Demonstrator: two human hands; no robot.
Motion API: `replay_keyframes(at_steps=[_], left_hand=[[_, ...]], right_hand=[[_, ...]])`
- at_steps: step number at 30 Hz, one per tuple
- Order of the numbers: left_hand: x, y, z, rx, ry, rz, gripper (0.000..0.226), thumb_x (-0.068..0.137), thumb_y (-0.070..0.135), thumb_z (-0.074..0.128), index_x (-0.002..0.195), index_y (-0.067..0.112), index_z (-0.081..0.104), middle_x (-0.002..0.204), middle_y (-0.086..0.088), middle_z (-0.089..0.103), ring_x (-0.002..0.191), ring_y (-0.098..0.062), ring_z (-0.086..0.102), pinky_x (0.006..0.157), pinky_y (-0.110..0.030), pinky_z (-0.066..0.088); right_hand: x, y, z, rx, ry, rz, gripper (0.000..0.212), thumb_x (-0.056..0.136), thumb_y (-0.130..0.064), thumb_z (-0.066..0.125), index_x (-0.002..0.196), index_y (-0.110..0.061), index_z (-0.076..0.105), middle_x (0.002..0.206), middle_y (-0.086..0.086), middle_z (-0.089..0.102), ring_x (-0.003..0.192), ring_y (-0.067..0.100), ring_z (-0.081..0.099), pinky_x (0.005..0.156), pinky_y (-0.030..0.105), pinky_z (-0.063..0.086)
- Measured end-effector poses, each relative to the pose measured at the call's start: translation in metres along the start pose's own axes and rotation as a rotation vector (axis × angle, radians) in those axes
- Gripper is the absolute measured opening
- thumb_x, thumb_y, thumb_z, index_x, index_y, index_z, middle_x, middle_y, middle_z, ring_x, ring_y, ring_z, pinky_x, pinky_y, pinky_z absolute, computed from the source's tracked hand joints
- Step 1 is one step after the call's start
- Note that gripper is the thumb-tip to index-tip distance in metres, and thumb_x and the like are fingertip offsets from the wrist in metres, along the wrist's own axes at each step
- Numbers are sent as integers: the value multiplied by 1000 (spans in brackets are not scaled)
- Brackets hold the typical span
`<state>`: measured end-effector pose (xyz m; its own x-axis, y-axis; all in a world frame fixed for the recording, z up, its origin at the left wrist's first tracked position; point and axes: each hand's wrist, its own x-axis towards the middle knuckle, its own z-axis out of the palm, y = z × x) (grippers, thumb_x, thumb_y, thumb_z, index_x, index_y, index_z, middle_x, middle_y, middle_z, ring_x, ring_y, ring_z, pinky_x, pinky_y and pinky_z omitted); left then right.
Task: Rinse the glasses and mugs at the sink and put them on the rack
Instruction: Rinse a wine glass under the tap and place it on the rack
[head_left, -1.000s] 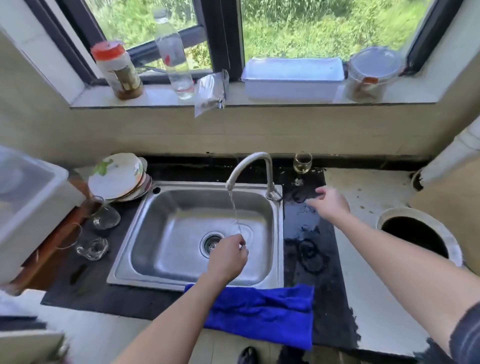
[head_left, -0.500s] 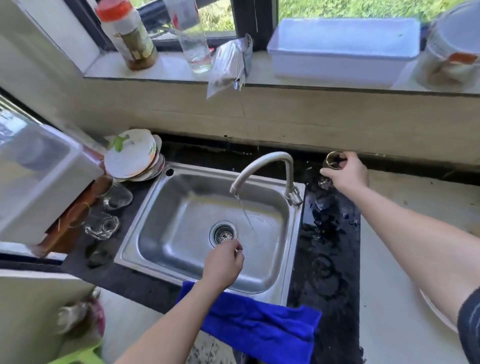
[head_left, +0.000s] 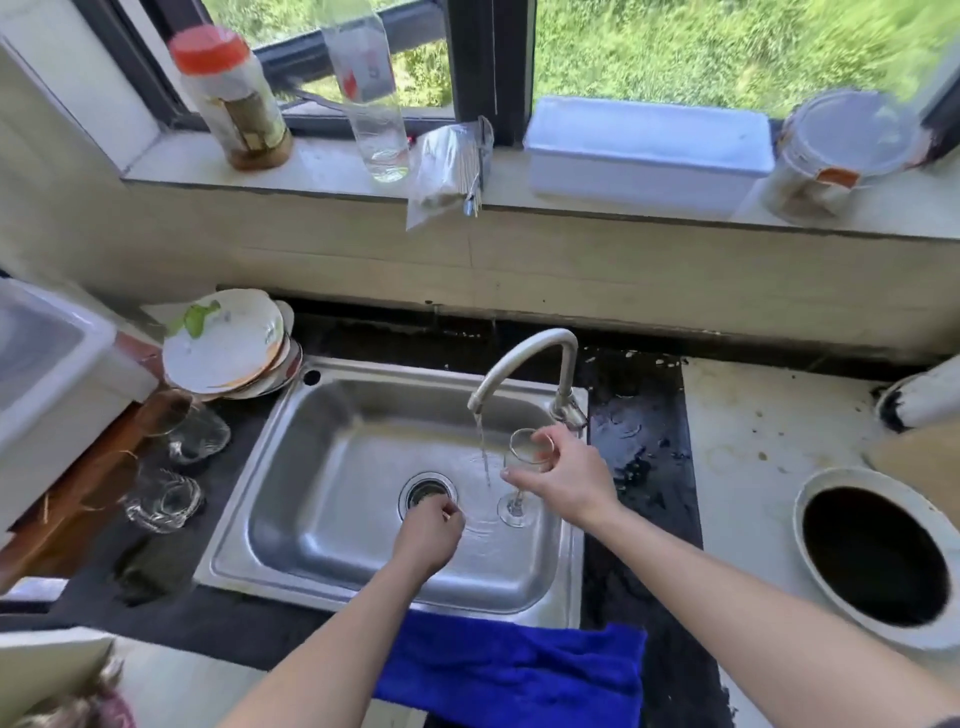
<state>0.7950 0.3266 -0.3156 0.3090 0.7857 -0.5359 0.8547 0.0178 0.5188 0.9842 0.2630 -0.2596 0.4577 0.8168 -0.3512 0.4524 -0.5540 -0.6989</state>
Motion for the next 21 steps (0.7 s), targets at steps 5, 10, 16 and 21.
replay_keyframes(at_steps=[5, 10, 16, 21], left_hand=[[21, -20, -18, -284, -144, -87, 17, 90, 21, 47, 79, 11, 57, 71, -6, 56, 65, -25, 52, 57, -29, 42], [43, -27, -29, -585, -308, -187, 21, 96, 27, 45, 96, 8, 54, 83, -11, 51, 63, -24, 51, 54, -28, 42], [57, -31, -27, -804, -467, -331, 25, 102, 21, 35, 119, 5, 46, 82, -15, 57, 64, -29, 63, 48, -30, 56], [64, -28, -27, -830, -531, -371, 15, 101, 11, 35, 109, 7, 47, 73, -15, 55, 56, -26, 60, 40, -21, 46]], right_hand=[[15, -29, 47, 149, 2, 146, 62, 64, -57, 79, 112, -25, 55, 88, -13, 61, 84, 7, 59, 82, 34, 52], [31, -38, 71, 257, 74, 300, 57, 62, -54, 82, 103, -22, 57, 92, -14, 57, 89, 13, 59, 80, 35, 52], [31, -49, 87, 435, 95, 458, 44, 65, -47, 84, 85, -20, 56, 85, 0, 67, 72, 21, 71, 53, 27, 43], [36, -49, 92, 401, 106, 443, 61, 62, -56, 82, 104, -18, 58, 99, -3, 64, 88, 19, 65, 64, 32, 50]])
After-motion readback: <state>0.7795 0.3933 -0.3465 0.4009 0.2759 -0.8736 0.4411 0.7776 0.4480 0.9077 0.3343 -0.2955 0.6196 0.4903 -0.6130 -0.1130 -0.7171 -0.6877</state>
